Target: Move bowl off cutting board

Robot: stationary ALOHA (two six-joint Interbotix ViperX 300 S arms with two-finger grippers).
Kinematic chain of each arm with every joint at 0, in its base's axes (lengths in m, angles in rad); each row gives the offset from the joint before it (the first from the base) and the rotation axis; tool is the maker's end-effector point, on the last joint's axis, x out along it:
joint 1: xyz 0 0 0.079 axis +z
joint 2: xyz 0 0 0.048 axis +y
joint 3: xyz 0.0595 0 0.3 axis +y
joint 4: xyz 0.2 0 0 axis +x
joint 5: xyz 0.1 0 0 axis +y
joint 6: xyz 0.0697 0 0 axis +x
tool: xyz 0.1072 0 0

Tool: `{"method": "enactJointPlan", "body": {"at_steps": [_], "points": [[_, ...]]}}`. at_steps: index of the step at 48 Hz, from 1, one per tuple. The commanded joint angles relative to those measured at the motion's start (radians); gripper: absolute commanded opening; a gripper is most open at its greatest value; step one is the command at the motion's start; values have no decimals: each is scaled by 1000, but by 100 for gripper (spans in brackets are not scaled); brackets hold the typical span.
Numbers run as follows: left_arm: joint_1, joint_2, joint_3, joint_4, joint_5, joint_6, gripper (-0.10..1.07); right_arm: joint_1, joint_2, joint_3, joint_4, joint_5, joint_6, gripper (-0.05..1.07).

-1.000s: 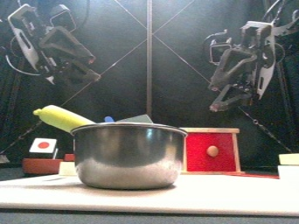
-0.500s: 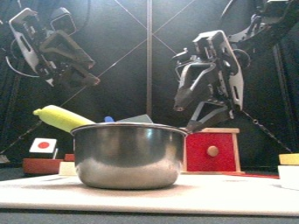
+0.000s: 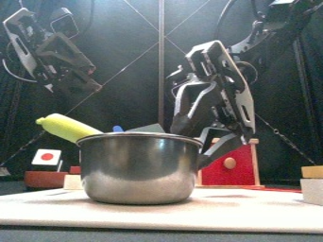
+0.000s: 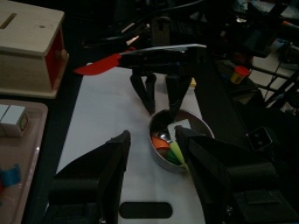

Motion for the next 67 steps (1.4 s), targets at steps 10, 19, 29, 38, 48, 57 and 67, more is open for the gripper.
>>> {"method": "enactJointPlan", "body": {"at_steps": [10,19,29,38,48,57,67], "points": [[2,-15,3,5,-3,0,83,-2,8,-49,3,46,2,67],[2,-18,9,3,-3,0,83,-5,-6,-63,2,64,2,54],[2,-18,14,3,-3,0,83,-6,-5,-74,-12,115,0,52],[2,-18,18,3,-3,0,83,-9,-9,-97,-32,123,2,52],[2,-18,23,2,-5,0,83,-31,-31,-115,-52,183,0,52],[2,-18,31,2,-3,-2,83,-61,-58,-112,-78,221,0,52],[3,-18,29,2,-5,-2,83,-100,-133,-69,-120,275,2,52]]}}
